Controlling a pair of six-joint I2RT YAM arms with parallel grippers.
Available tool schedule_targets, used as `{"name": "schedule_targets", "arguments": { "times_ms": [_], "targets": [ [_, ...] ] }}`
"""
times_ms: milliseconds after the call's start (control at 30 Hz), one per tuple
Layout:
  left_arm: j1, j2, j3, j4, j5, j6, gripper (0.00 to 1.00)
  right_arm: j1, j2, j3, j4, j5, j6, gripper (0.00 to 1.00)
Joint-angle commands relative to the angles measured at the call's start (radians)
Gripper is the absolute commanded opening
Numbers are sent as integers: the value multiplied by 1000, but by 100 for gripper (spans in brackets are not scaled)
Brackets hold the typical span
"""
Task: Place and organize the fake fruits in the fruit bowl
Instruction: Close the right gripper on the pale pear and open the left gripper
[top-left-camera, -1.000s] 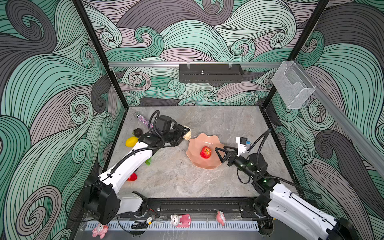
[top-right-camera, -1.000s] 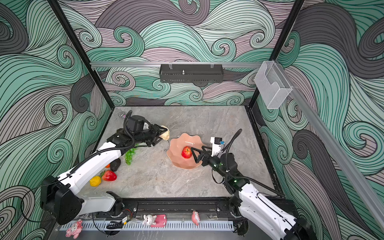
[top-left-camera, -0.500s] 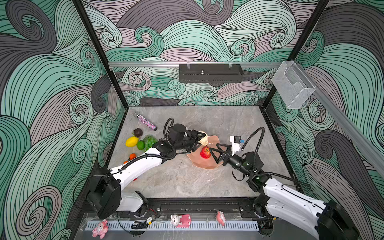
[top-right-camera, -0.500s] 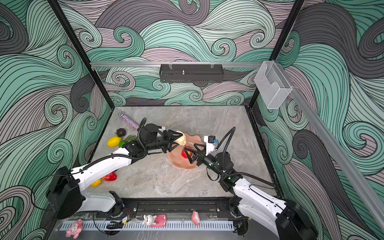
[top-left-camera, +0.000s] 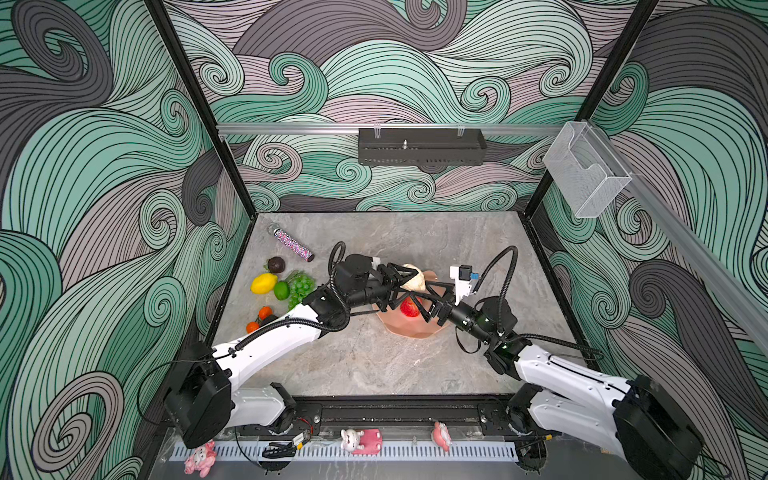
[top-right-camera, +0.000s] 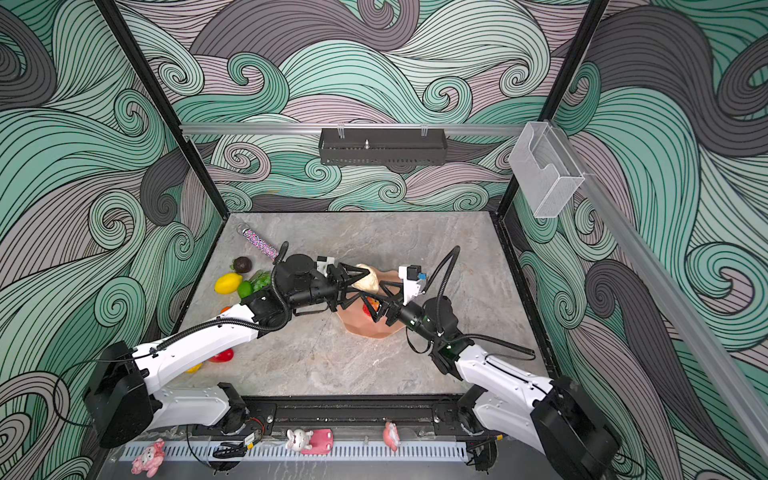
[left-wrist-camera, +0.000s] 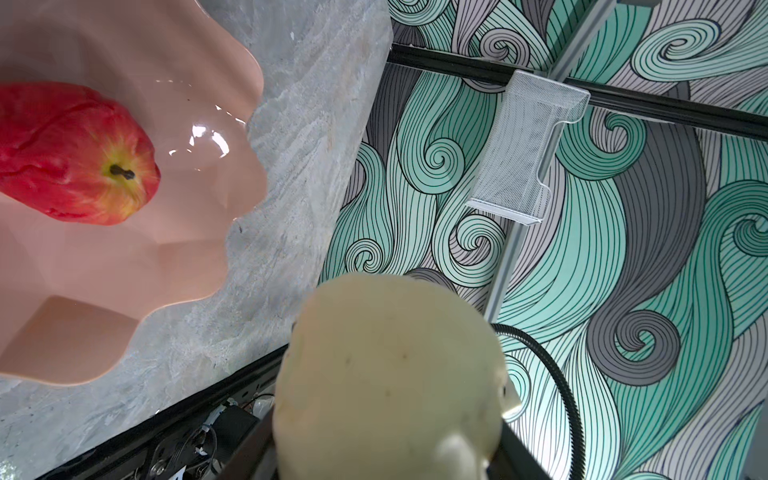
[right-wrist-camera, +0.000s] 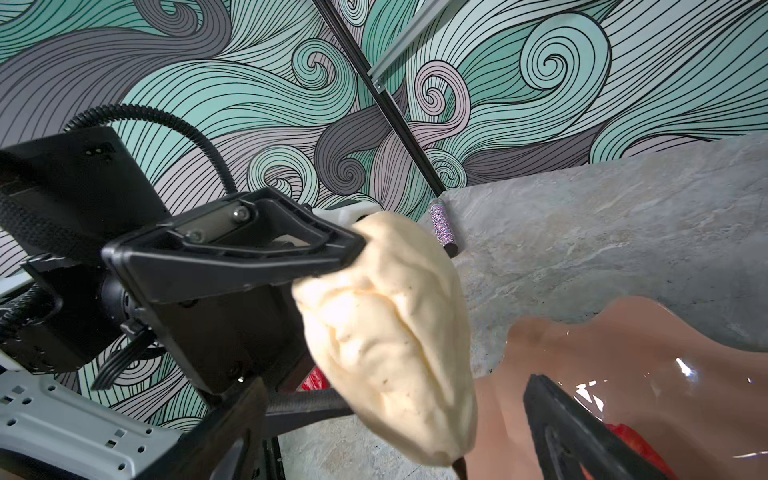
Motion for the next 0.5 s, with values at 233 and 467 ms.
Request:
{"name": "schedule_targets", "arguments": {
  "times_ms": [233,467],
  "targets": [
    [-42,-27,15,89,24,-53,59,5,37,22,183,-92,21,90],
    [-45,-33,-7,128,13,-75,59,5,16,21,190,-80,31,72]
  ]
}}
